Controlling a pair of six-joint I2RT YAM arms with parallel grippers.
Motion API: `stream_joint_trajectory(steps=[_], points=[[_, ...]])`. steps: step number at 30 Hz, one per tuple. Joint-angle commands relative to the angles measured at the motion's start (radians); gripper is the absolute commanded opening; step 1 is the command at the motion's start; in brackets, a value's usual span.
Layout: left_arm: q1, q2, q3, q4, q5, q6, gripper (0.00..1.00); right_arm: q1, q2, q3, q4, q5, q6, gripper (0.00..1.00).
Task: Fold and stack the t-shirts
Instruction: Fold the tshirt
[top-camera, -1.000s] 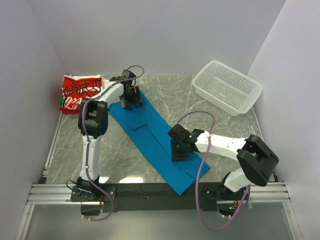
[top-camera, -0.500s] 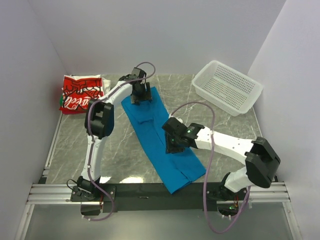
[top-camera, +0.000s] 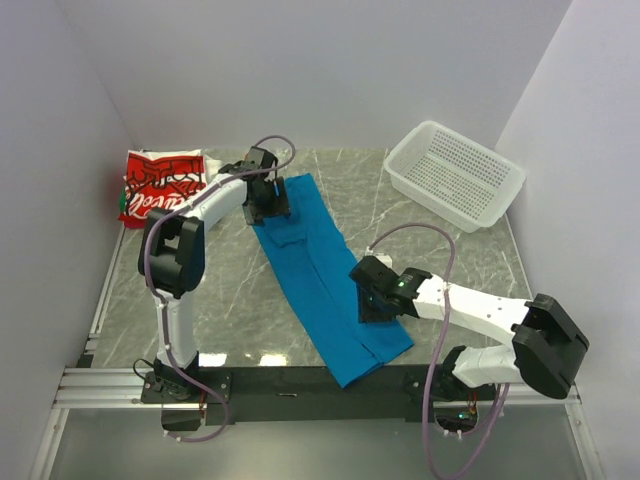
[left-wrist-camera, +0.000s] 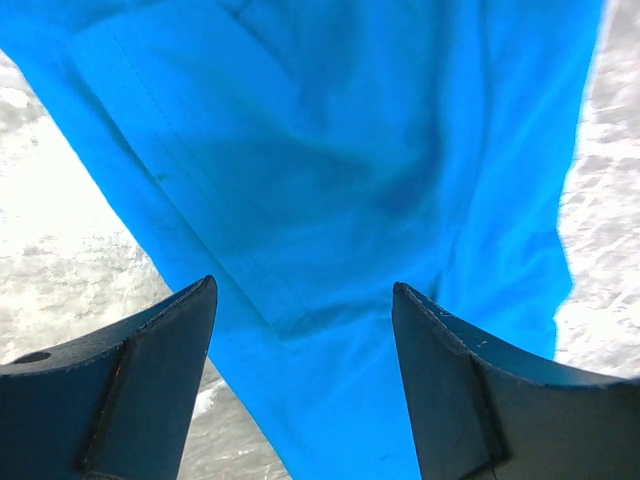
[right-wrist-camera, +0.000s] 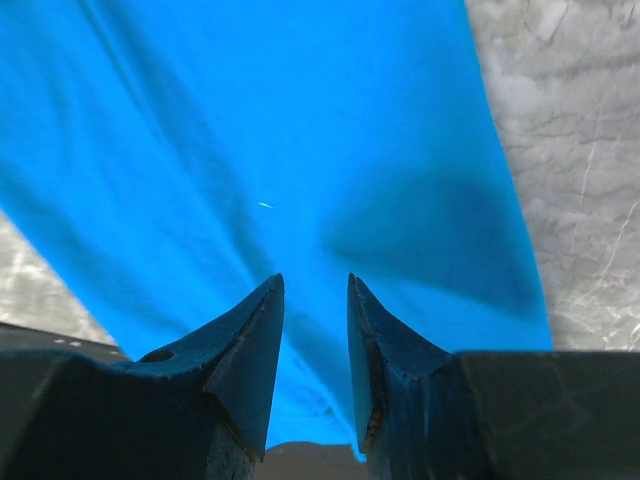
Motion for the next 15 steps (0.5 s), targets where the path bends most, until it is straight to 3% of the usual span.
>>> stream_joint_trajectory(steps=[1,15], points=[[-0.004,0.028,-0.002,0.028,0.023,-0.018,0.76,-0.004,0.008,-0.023,0.079,0.017,0.014,0.39],[-0.002,0.227,0.123,-0.01,0.031,0.011,0.76,0.011,0.157,-0.057,0.196,-0.065,-0.01,0.39]])
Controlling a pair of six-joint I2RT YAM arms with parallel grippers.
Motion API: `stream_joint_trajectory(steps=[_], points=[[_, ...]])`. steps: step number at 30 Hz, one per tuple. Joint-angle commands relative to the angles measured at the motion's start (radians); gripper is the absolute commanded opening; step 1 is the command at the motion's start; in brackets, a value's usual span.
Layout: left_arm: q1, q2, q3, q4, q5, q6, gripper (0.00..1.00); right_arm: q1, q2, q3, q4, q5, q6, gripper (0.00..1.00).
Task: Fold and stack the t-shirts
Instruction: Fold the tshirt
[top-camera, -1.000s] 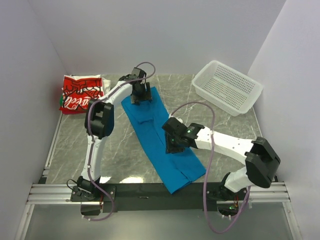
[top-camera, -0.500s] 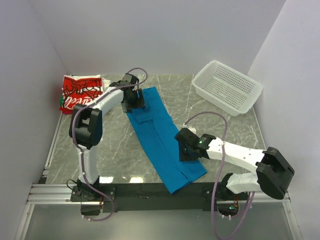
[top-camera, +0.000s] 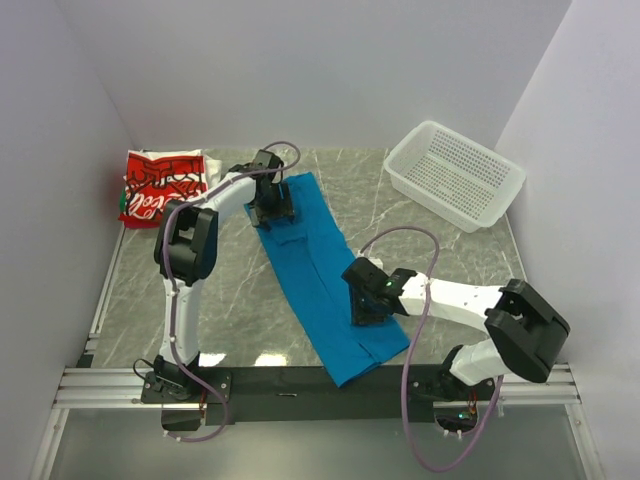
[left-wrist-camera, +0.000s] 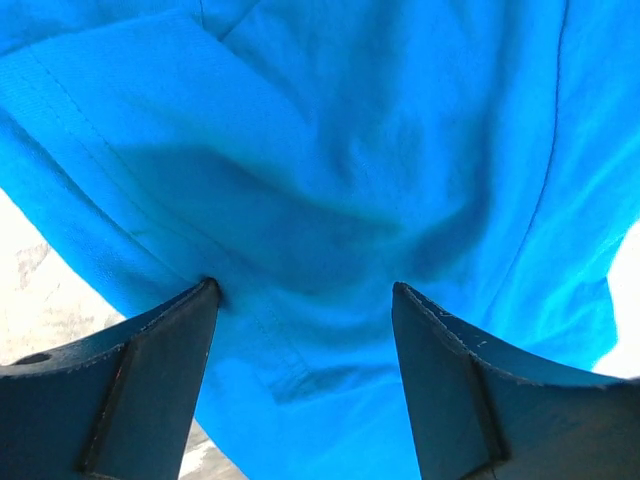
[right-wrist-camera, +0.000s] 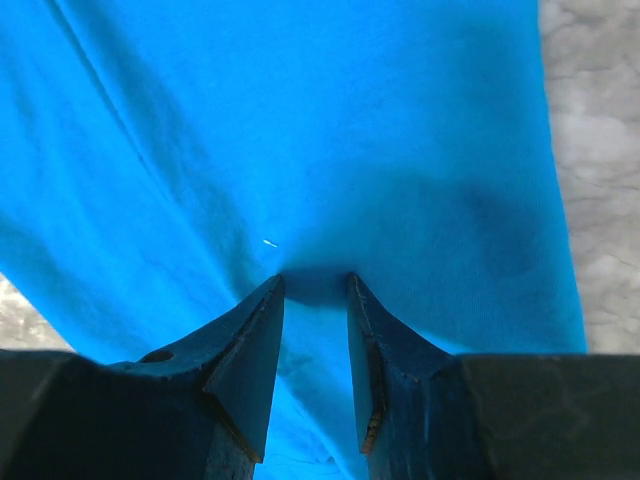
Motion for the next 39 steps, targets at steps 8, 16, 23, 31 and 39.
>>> stream_joint_trajectory(steps=[8,16,23,31,39], points=[[-0.003,0.204,0.251,-0.028,0.037,0.055,0.76,0.071,0.173,0.089,0.08,-0.063,-0.02,0.39],[0.004,0.336,0.4,-0.045,0.045,0.048,0.76,0.071,0.303,0.204,0.023,-0.05,-0.04,0.39],[0.037,0.382,0.482,-0.008,0.05,0.018,0.76,0.022,0.357,0.27,0.008,-0.063,-0.069,0.39],[0.09,0.408,0.528,0.053,0.111,-0.018,0.76,-0.061,0.408,0.364,-0.025,-0.091,-0.134,0.39],[0.107,0.37,0.535,0.125,0.166,-0.014,0.77,-0.072,0.385,0.382,-0.019,-0.123,-0.186,0.39]])
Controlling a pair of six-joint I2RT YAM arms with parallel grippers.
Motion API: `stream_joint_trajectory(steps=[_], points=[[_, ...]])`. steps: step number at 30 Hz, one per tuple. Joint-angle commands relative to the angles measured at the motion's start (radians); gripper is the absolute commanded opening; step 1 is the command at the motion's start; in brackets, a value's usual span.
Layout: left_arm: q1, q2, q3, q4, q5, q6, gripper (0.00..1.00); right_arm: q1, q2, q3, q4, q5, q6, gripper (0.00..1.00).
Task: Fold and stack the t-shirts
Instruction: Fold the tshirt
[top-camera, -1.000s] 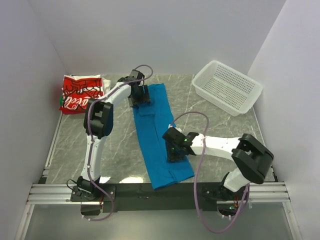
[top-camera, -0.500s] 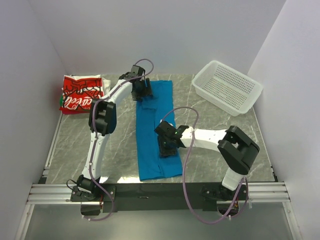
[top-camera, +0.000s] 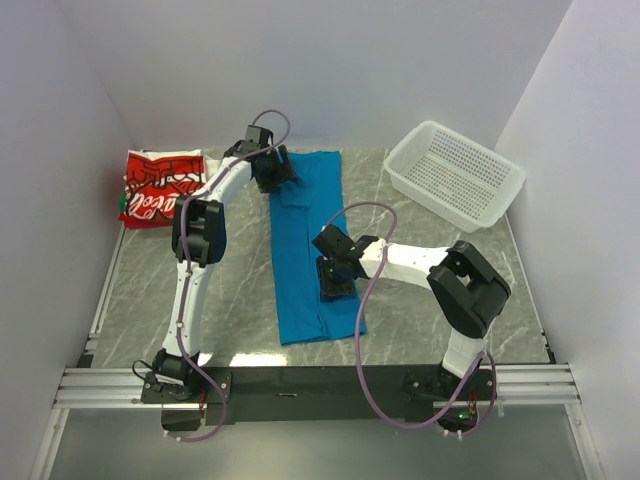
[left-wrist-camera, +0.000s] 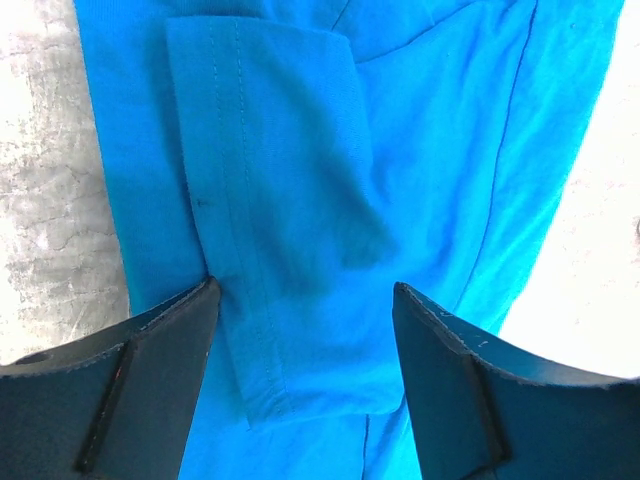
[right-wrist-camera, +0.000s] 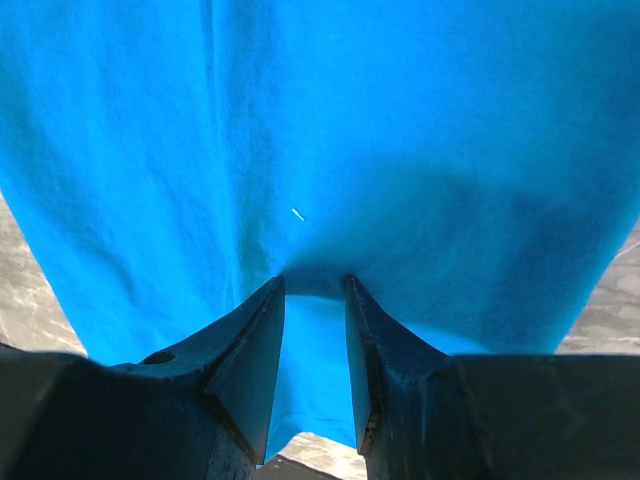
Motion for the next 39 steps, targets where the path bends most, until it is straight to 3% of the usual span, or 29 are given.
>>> stream_joint_trajectory(steps=[1,7,11,14,18,24,31,39], points=[[0.006,-0.014,-0.004,0.035,-0.004,0.016,0.77,-0.009,-0.001,0.007,-0.035,0.025,-0.065,0.39],[0.007,-0.181,-0.021,0.06,-0.007,0.035,0.79,0.007,-0.113,0.043,-0.075,0.01,-0.122,0.42],[0.0,-0.364,-0.176,0.071,-0.027,0.043,0.78,0.03,-0.224,0.011,-0.1,-0.004,-0.115,0.43],[-0.037,-0.553,-0.413,0.068,-0.059,0.046,0.78,0.031,-0.316,-0.06,-0.116,0.01,-0.05,0.44],[-0.126,-0.795,-0.88,0.115,-0.113,0.004,0.78,0.031,-0.416,-0.176,-0.147,0.048,0.037,0.44],[-0.247,-1.12,-1.327,0.118,-0.174,-0.134,0.78,0.031,-0.561,-0.319,-0.166,0.082,0.122,0.45],[-0.289,-1.444,-1.514,-0.039,-0.214,-0.22,0.78,0.028,-0.637,-0.447,-0.131,0.104,0.192,0.45],[-0.316,-1.582,-1.595,-0.121,-0.242,-0.295,0.77,0.024,-0.585,-0.445,-0.058,0.116,0.181,0.44]])
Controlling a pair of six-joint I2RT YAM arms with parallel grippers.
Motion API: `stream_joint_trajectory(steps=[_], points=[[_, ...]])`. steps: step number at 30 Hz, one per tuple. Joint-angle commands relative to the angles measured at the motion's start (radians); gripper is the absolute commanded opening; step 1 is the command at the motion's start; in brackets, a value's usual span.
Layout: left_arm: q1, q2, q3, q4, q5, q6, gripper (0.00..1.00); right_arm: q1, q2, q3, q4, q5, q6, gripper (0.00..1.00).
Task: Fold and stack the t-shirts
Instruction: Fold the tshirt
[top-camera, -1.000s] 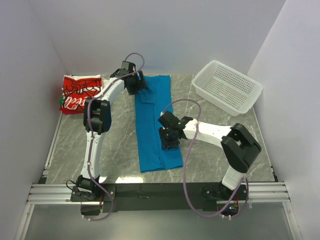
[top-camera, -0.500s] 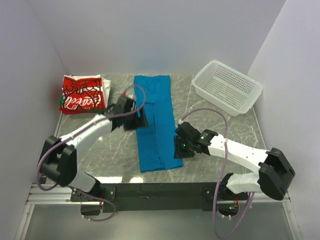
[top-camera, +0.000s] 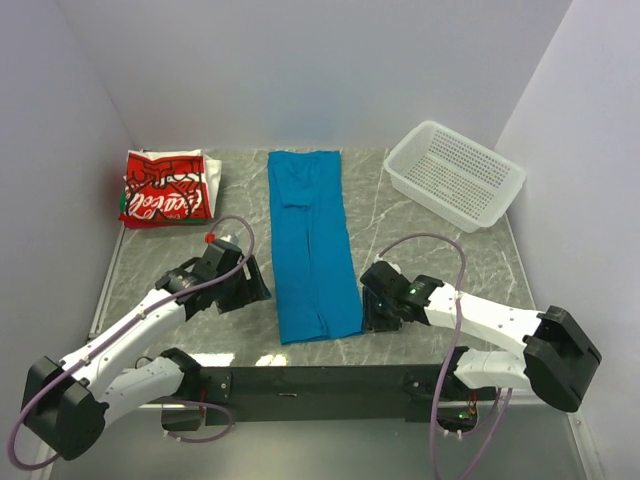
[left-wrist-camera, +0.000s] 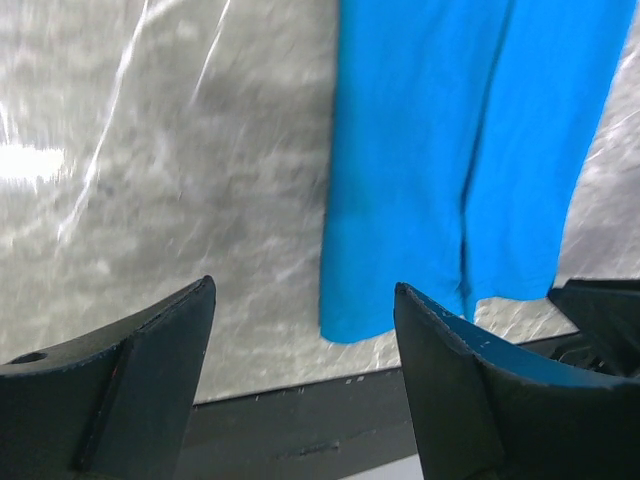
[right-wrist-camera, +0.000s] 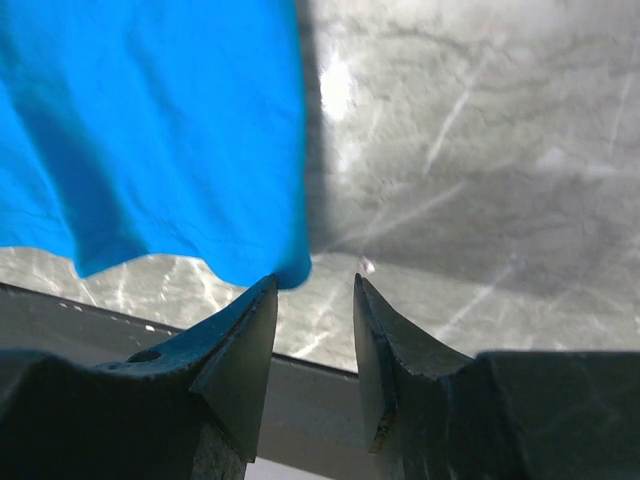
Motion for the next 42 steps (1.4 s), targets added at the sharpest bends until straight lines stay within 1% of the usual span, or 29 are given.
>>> stream_joint_trajectory(steps=[1,5,9,18,24,28,33,36,40,42], points=[[-0.023,-0.023,-0.018,-0.052,-0.03,-0.062,0.77,-0.002,0.015,0.023,0.062,0.031,0.012,0.44],[-0.038,-0.039,-0.023,-0.072,-0.034,-0.073,0.77,-0.002,-0.008,0.042,0.042,0.033,0.014,0.43],[-0.043,-0.052,-0.026,-0.076,-0.039,-0.081,0.77,-0.003,-0.025,0.001,0.062,0.03,0.021,0.43],[-0.063,-0.018,-0.032,-0.07,-0.047,-0.087,0.77,-0.002,0.077,0.003,0.111,0.008,-0.006,0.4],[-0.121,0.01,-0.062,-0.058,-0.057,-0.117,0.77,0.004,0.12,-0.018,0.123,-0.001,-0.003,0.37],[-0.187,0.023,-0.072,-0.065,-0.079,-0.154,0.76,0.018,0.132,-0.015,0.108,-0.001,-0.006,0.34],[-0.225,0.034,-0.083,-0.042,-0.073,-0.179,0.77,0.032,0.147,-0.009,0.102,-0.001,-0.003,0.33],[-0.25,0.057,-0.08,-0.021,-0.065,-0.197,0.76,0.039,0.159,-0.001,0.106,-0.022,-0.011,0.27],[-0.302,0.098,-0.072,-0.009,-0.063,-0.217,0.74,0.043,0.179,0.003,0.106,-0.03,-0.014,0.15],[-0.322,0.135,-0.067,0.01,-0.059,-0.231,0.73,0.046,0.181,0.006,0.106,-0.032,-0.011,0.14]])
